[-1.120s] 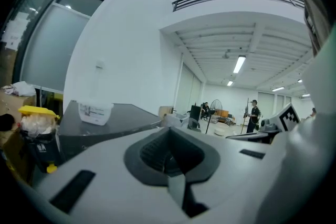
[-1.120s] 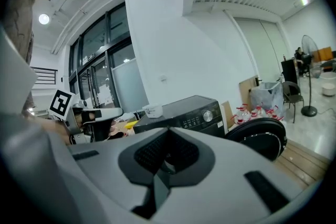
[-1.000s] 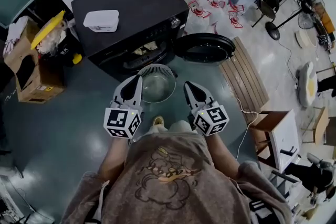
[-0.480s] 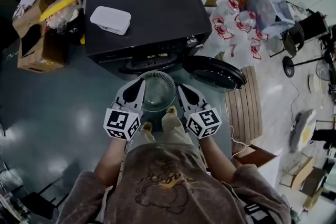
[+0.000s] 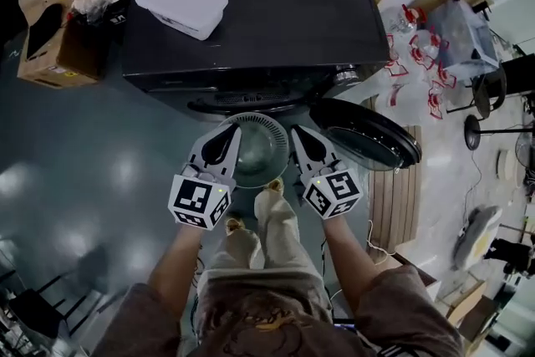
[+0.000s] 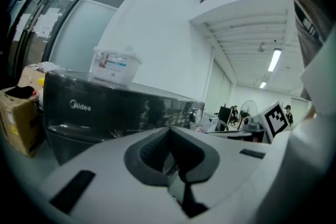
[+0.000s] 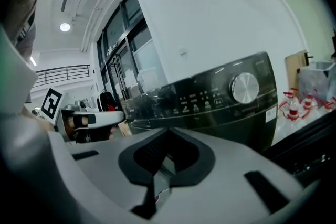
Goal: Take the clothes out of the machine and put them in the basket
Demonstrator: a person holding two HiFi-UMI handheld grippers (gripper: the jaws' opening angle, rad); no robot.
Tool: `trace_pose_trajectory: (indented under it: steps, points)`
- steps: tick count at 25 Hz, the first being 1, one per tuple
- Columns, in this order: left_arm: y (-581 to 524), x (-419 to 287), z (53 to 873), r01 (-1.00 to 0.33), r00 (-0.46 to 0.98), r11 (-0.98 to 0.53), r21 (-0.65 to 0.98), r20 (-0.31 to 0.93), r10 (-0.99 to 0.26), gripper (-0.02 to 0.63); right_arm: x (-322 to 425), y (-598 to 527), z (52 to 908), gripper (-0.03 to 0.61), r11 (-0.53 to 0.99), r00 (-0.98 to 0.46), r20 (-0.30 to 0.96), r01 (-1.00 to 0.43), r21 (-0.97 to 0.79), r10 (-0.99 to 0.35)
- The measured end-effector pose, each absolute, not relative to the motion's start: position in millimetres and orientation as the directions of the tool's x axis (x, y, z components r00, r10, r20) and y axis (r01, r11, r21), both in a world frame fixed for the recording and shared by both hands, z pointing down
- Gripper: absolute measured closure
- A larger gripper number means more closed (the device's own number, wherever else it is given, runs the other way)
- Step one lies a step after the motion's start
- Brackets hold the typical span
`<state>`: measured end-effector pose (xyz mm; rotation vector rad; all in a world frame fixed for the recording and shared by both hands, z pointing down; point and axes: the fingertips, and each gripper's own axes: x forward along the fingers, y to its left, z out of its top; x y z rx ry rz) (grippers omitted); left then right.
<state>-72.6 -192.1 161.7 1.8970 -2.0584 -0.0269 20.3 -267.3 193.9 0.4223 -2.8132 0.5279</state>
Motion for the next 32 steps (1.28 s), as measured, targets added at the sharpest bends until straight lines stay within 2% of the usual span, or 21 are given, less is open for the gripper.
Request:
trace_pose_trajectory:
  steps: [17, 32]
  points:
    - [-215.7, -114.6, 391.1, -0.971, -0.085, 0.106, 0.216, 0.104, -0.991, 0.607, -23.2, -284.9, 428.1, 0.589, 0.922, -0.940, 0.228, -0.306, -0.239, -0.253]
    - [-204.7, -123.2, 473.6, -0.977, -0.103, 0.106, 0.187, 0.029, -0.994, 0.607, -26.1, -291.5, 495.6, 0.589, 0.947, -0.957, 0.152, -0.272, -0.173, -0.247]
